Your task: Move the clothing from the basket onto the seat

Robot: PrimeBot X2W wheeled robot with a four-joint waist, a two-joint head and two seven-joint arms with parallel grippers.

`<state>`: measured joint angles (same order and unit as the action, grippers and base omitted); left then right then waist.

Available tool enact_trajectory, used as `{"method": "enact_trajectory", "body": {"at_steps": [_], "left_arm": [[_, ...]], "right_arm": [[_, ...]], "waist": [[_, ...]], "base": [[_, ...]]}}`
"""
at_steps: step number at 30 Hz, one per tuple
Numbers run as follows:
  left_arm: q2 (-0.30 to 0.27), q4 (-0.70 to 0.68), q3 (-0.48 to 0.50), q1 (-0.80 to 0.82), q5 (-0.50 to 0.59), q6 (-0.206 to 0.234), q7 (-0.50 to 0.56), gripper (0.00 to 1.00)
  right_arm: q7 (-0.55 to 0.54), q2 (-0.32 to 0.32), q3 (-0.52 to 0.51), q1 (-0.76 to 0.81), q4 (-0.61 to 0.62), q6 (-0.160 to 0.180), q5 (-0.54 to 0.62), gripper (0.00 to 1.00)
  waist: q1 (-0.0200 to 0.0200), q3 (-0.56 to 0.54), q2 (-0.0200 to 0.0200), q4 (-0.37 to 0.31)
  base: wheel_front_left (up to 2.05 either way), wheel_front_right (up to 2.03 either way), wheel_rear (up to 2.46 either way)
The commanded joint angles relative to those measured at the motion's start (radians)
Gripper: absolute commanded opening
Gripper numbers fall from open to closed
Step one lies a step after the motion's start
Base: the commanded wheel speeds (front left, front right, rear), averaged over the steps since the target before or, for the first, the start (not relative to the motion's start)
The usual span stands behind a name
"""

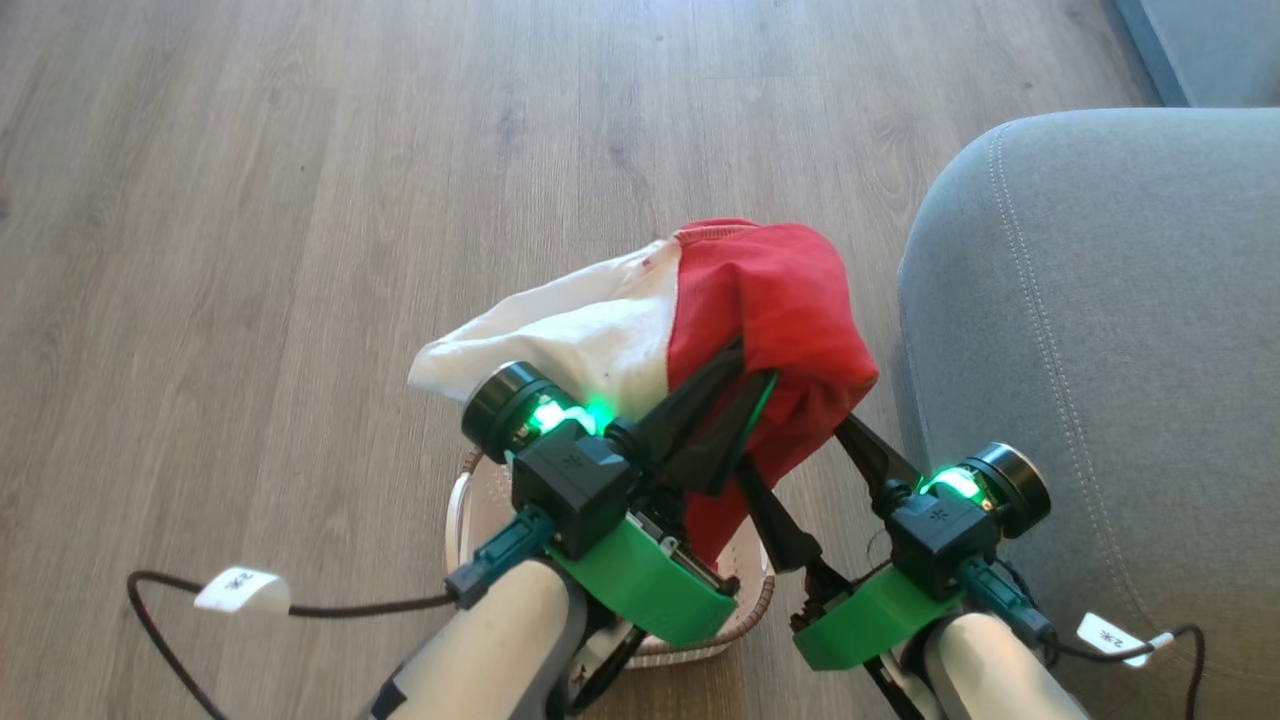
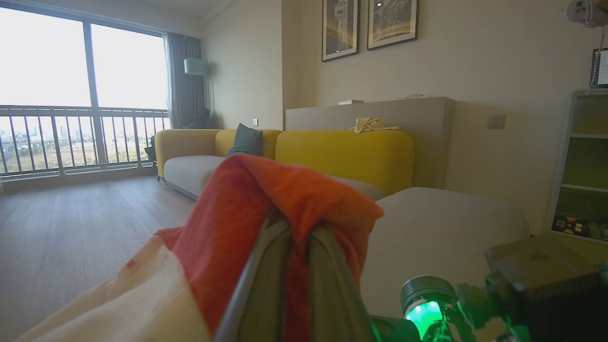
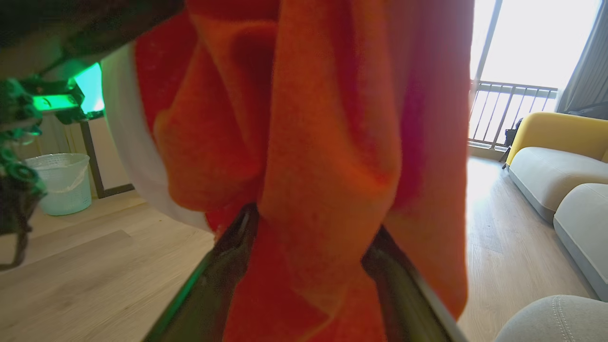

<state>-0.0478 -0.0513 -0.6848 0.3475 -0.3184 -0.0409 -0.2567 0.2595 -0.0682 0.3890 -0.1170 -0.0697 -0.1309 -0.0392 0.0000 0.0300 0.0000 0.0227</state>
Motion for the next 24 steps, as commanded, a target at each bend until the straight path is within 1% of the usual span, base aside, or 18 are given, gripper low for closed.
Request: {"method": "enact_trajectory", "body": {"at_steps": [1, 7, 11, 12, 14, 17, 24], "left_arm": [[-0.002, -0.045, 0.025, 0.039, -0.01, -0.005, -0.005, 0.0], [-0.002, -0.044, 0.005, 0.044, -0.016, -0.008, -0.005, 0.0], [-0.002, -0.042, -0.01, 0.041, -0.018, -0.011, -0.005, 0.0], [-0.002, -0.042, -0.013, 0.04, -0.018, -0.012, -0.005, 0.0], [-0.002, -0.04, -0.017, 0.038, -0.018, -0.014, -0.005, 0.0], [-0.002, -0.034, -0.015, 0.033, -0.019, -0.015, -0.005, 0.0], [-0.002, -0.026, 0.001, 0.026, -0.018, -0.015, -0.005, 0.0]], "right_arm": [[0.002, 0.016, 0.022, -0.056, 0.026, 0.0, 0.008, 1.0], [0.002, 0.017, 0.043, -0.077, 0.019, 0.0, 0.01, 1.0], [0.002, 0.018, 0.027, -0.08, 0.024, 0.0, -0.006, 1.0], [0.002, 0.018, 0.021, -0.079, 0.025, 0.0, -0.011, 0.87], [0.002, 0.018, 0.002, -0.077, 0.029, 0.0, -0.023, 0.0], [0.002, 0.018, -0.034, -0.072, 0.043, 0.0, -0.06, 0.0], [0.002, 0.018, -0.087, -0.066, 0.062, 0.0, -0.085, 0.0]], "waist": [[0.0, 0.002, 0.0, 0.0], [0.0, 0.006, 0.0, 0.002], [0.0, 0.007, 0.0, 0.007], [0.0, 0.008, 0.0, 0.008], [0.0, 0.007, 0.0, 0.011], [0.0, 0.006, 0.0, 0.016], [0.0, 0.002, 0.0, 0.019]], "base": [[0.0, 0.0, 0.0], [0.0, 0.0, 0.0], [0.0, 0.0, 0.0], [0.0, 0.0, 0.0], [0.0, 0.0, 0.0], [0.0, 0.0, 0.0], [0.0, 0.0, 0.0]]}}
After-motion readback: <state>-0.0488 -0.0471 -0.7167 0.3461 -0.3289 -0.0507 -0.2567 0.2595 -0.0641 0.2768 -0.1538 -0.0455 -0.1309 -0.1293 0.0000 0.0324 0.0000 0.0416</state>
